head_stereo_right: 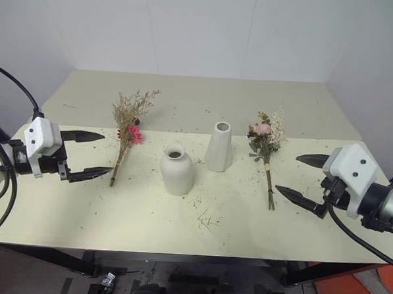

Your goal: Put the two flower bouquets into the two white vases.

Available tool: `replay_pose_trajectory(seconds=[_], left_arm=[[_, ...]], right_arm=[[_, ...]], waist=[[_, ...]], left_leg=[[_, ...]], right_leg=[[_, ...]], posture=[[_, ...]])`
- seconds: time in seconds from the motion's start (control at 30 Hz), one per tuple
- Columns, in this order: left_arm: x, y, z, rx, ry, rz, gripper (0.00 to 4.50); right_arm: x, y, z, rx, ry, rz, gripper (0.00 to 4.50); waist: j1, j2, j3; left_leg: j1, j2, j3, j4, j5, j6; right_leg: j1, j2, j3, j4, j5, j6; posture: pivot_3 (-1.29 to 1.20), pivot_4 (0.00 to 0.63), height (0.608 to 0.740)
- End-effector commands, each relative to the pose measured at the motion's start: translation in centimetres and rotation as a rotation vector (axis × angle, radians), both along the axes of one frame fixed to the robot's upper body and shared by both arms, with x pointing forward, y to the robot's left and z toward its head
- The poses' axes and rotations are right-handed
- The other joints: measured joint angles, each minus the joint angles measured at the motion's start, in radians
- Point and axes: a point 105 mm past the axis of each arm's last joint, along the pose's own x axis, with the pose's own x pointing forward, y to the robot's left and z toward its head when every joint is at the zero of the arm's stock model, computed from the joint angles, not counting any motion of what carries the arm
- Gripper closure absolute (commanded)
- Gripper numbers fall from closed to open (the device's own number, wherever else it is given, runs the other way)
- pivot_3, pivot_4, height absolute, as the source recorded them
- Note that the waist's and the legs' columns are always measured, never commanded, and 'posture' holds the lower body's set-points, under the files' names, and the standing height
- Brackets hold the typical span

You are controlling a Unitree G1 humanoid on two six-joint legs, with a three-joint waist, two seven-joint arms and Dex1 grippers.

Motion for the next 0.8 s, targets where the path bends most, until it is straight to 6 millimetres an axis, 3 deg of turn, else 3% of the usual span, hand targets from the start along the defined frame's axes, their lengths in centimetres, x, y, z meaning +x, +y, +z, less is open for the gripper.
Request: replay_pose_trajectory(seconds=[0.03,0.33,0.47,0.63,0.8], left_arm=[[-0.2,0.0,1.8,-0.009,-0.069,-0.01,0.0],[0.3,-0.3,2.3,-0.013,-0.077,-0.02,0.0],[0.4,-2.2,3.7,-0.047,-0.119,-0.104,0.0],[0.6,-5.4,5.1,-0.013,-0.166,-0.237,0.0],[1.3,-7.7,5.3,0.024,-0.189,-0.306,0.0]], right_arm=[[-0.1,0.1,0.7,-0.034,-0.035,-0.001,0.05],[-0.2,0.1,0.6,-0.011,-0.037,-0.029,0.05],[0.4,0.3,0.7,0.023,-0.041,-0.056,0.05],[3.8,0.6,0.2,0.088,0.035,-0.181,0.05],[8.2,0.5,-2.0,0.094,0.232,-0.399,0.05]], waist=[[-0.001,0.0,0.0],[0.0,0.0,0.0],[0.0,0.0,0.0],[-0.004,0.0,0.0],[-0.015,0.0,0.0]], left_leg=[[0.0,0.0,0.0,0.0,0.0,0.0],[0.0,0.0,0.0,0.0,0.0,0.0],[0.0,0.0,0.0,0.0,0.0,0.0],[0.0,0.0,0.0,0.001,0.0,0.0],[-0.001,0.0,0.0,0.001,0.0,0.0]], right_leg=[[0.0,0.0,0.0,0.0,0.0,0.0],[0.0,0.0,0.0,0.0,0.0,0.0],[0.0,0.0,0.0,0.0,0.0,0.0],[0.0,0.0,0.0,0.001,0.0,0.0],[-0.001,0.001,0.001,0.0,0.0,0.0]], posture=[[0.0,0.15,0.74],[0.0,0.15,0.74],[0.0,0.15,0.74],[0.0,0.15,0.74],[0.0,0.15,0.74]])
